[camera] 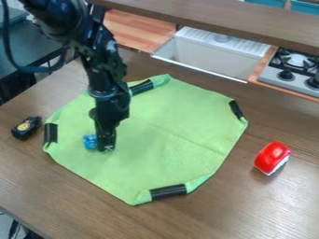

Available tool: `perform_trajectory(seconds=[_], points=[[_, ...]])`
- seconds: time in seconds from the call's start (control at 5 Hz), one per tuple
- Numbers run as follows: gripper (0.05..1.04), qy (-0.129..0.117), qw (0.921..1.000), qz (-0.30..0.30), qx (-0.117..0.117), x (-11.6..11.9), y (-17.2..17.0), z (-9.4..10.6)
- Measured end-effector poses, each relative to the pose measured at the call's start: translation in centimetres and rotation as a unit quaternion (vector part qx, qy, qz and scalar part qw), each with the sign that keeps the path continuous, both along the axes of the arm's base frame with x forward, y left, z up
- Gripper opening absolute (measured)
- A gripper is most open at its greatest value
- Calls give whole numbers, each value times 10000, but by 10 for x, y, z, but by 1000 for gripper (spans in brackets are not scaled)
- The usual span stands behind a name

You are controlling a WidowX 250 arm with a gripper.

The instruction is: Put the blue figure at the bottom edge the cloth

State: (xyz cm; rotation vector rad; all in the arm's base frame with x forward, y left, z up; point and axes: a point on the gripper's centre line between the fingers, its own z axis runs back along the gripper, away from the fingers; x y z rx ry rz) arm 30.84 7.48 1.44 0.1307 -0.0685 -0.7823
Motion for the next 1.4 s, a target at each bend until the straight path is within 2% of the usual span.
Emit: perform_trajectory(seconds=[0.2,0.4,0.6,0.8,1.0,1.2,1.4], points=[[398,-53,9998,1,191,1,11,0],[398,-78,9996,147,249,-3,27,1],[463,-68,9994,234,262,-7,35,1],[783,37,9990,287,334,-11,40,2],[999,37,9993,257,282,-13,39,6],[1001,-70,9993,337,159,-16,42,24],[1001,-184,9994,250,-174,-18,39,59]])
